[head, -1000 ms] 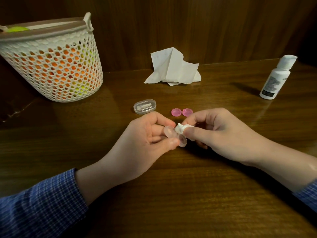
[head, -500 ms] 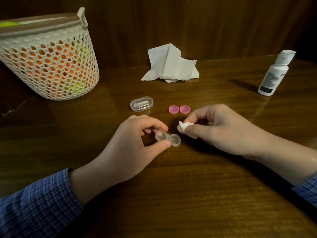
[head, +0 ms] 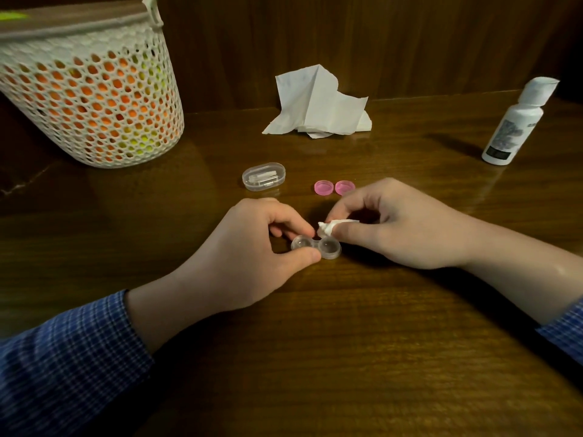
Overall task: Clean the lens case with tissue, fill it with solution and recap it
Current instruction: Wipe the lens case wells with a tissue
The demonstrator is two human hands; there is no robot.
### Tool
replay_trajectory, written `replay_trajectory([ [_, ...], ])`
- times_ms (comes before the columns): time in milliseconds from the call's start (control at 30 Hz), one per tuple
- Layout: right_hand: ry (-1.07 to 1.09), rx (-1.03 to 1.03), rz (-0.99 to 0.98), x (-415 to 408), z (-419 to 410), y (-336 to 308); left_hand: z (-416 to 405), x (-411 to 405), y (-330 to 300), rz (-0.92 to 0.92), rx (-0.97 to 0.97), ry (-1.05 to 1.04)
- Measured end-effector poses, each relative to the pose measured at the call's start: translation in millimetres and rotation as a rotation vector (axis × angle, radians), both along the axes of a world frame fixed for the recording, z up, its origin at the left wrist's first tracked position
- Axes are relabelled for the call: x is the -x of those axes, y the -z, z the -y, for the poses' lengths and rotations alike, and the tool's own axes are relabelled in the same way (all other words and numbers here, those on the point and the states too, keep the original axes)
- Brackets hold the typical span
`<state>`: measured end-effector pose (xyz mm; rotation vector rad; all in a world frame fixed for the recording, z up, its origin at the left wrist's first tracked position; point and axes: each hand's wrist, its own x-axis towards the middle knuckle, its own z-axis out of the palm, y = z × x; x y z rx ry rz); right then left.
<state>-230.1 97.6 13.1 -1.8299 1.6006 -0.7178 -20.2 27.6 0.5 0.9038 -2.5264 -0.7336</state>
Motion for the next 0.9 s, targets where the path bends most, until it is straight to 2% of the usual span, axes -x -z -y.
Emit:
replay_trajectory([
  [433,0.217,-0.031,0.042,-7.8,-7.8,-1.4,-15.2,4.1,9.6,-0.039,0.076,-0.186],
  [567,0.195,-0.060,0.053,-15.4,-10.1,-0.7,-17.1,5.5,9.2,-0.071,0.058,-0.197],
  [633,0.231,-0.020,0.048,-16.0,-7.6,-0.2,-17.6,4.7,9.5,-0.053,0.087,-0.165],
  [767,0.226,-0.069,0.075,-8.6,-5.7,-2.9,-18.3,2.0,6.1,-0.018,0.163,-0.117],
  [900,0.160,-0.060,0.063,-3.1,-7.6,-1.7,-8.7,-3.6,-0.3,-0.081,0.041,-0.112],
])
